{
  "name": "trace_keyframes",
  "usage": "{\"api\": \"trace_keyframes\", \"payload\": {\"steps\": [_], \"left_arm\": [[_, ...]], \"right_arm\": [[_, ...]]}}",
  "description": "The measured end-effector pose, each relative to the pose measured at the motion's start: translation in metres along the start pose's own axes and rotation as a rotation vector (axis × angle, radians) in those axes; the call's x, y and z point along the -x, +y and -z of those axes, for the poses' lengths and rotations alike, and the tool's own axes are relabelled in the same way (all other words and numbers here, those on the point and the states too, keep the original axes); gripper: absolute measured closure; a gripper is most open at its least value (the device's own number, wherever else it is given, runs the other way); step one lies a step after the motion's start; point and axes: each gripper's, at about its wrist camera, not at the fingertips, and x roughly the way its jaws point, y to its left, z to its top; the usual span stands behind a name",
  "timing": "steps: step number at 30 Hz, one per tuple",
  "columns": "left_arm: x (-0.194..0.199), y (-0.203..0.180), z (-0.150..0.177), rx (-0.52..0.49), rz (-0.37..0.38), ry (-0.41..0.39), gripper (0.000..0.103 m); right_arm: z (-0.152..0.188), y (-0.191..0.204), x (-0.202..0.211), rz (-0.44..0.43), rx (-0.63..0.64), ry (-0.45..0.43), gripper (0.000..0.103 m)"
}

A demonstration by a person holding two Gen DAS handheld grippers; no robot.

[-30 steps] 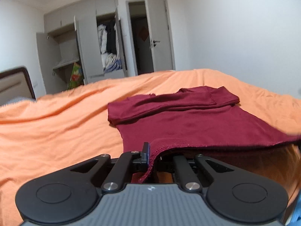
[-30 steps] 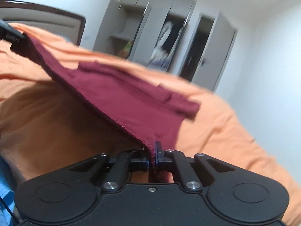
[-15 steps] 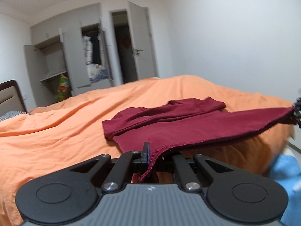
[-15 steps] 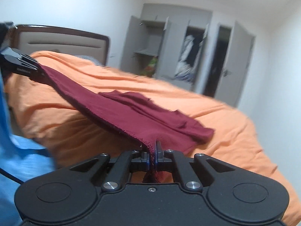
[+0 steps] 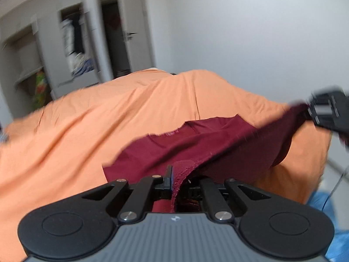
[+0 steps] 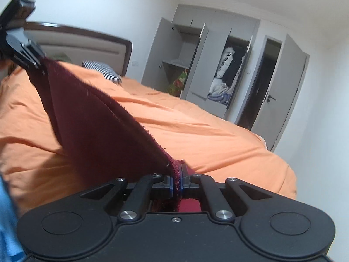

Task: Fold small clothes
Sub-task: 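Lift the hem with both grippers and fold it toward the collar, then lower the hem onto the shirt and open both grippers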

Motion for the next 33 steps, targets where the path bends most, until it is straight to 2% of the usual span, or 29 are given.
{"api": "trace_keyframes", "payload": {"steps": [6, 10, 15, 16, 18, 19, 20, 21, 22, 23, 24, 29, 30, 33], "left_arm": [[-0.09, 0.033, -0.056, -0.155, -0.044, 0.091, 0.099], [-0.173, 0.069, -0.068, -0.054, 0.011, 0.17, 0.099], [-0.256, 0.103, -0.055, 0.077, 0.106, 0.263, 0.099], [-0.269, 0.109, -0.051, 0.107, 0.12, 0.278, 0.099], [-0.286, 0.119, -0.04, 0.164, 0.153, 0.293, 0.097], [-0.292, 0.124, -0.034, 0.193, 0.165, 0.291, 0.091], [-0.296, 0.127, -0.03, 0.219, 0.178, 0.29, 0.074], [-0.3, 0.13, -0.026, 0.241, 0.194, 0.287, 0.061], [-0.301, 0.133, -0.022, 0.257, 0.203, 0.277, 0.032], [-0.301, 0.135, -0.019, 0.266, 0.201, 0.261, 0.013], [-0.298, 0.135, -0.016, 0.269, 0.195, 0.238, 0.01], [-0.28, 0.139, 0.001, 0.29, 0.159, 0.138, 0.001], [-0.273, 0.138, 0.005, 0.305, 0.154, 0.111, 0.001], [-0.255, 0.13, 0.019, 0.36, 0.123, 0.046, 0.001]], "right_arm": [[-0.026, -0.041, -0.109, 0.001, 0.02, 0.089, 0.098], [-0.02, -0.059, -0.18, -0.025, -0.061, 0.189, 0.097], [0.002, -0.076, -0.247, -0.077, -0.145, 0.326, 0.095], [0.007, -0.078, -0.255, -0.084, -0.157, 0.343, 0.093], [0.015, -0.083, -0.27, -0.101, -0.188, 0.374, 0.083], [0.019, -0.083, -0.274, -0.103, -0.204, 0.38, 0.079], [0.022, -0.085, -0.278, -0.106, -0.222, 0.385, 0.072], [0.025, -0.087, -0.28, -0.109, -0.234, 0.388, 0.062], [0.028, -0.088, -0.282, -0.114, -0.248, 0.388, 0.056], [0.033, -0.091, -0.281, -0.116, -0.259, 0.385, 0.042], [0.035, -0.091, -0.28, -0.116, -0.276, 0.377, 0.034], [0.045, -0.101, -0.258, -0.116, -0.392, 0.286, 0.01], [0.046, -0.098, -0.25, -0.102, -0.4, 0.261, 0.006], [0.052, -0.079, -0.224, -0.046, -0.401, 0.199, 0.006]]}}
